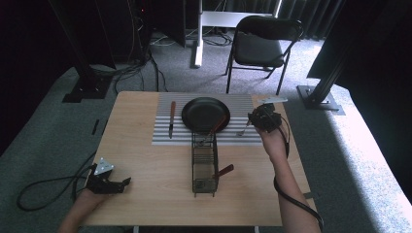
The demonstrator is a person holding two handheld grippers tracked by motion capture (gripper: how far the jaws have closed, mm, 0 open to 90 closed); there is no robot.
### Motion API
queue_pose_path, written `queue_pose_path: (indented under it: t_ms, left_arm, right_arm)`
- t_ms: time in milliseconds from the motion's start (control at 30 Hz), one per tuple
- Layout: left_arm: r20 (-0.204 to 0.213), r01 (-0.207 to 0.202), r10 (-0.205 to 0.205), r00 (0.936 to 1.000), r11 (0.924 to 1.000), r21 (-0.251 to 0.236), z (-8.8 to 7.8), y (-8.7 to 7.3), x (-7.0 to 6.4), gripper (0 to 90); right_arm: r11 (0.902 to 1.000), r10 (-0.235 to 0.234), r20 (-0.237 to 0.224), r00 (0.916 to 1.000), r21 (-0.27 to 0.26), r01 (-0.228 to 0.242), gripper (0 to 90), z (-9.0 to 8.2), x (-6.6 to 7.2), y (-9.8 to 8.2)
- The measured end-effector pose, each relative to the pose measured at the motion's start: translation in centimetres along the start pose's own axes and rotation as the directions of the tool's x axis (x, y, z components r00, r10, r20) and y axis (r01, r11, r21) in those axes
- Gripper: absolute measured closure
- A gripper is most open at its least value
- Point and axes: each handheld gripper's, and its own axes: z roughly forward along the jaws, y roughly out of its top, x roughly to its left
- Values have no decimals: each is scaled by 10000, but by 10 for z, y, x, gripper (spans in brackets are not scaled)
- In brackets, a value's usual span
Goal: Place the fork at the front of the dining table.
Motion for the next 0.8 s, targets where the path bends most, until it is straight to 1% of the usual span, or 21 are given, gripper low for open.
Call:
queue_pose_path:
  t_ms: [167,200,300,400,433,467,533,600,700,767,800]
  left_arm:
    - [2,-2,2,10000,10000,0,0,0,0,89]
    - [1,0,0,10000,10000,0,0,0,0,89]
    - [3,4,-4,10000,10000,-4,0,0,0,89]
    - [1,-1,1,10000,10000,1,0,0,0,89]
    - [-1,-1,1,10000,10000,-1,0,0,0,89]
    - [0,-2,2,10000,10000,0,0,0,0,89]
    - [-1,-8,8,10000,10000,0,0,0,0,89]
    - [0,-2,2,10000,10000,1,0,0,0,89]
    - [1,-1,1,10000,10000,0,0,0,0,89]
    - [-2,-8,8,10000,10000,0,0,0,0,89]
    - [-1,-8,8,10000,10000,0,0,0,0,89]
  right_arm:
    - [9990,-203,-53,9998,385,205,755,16,7,-1]
    - [9995,-163,-44,9999,287,165,755,17,7,-2]
    - [9997,-35,-44,10000,223,36,754,19,7,0]
    - [9993,370,42,9993,-35,-370,750,22,5,-3]
    - [9987,518,54,9986,23,-518,750,25,5,-5]
    - [9983,572,69,9983,146,-573,751,28,5,-7]
    - [9974,692,213,9974,177,-695,756,35,6,-12]
    - [9953,970,324,9948,-61,-968,758,36,6,-16]
    - [9936,1063,434,9934,-423,-1044,760,37,8,-19]
    - [9910,1093,515,9927,-827,-1048,761,39,9,-23]
    - [9884,1183,516,9916,-1021,-1126,761,40,10,-24]
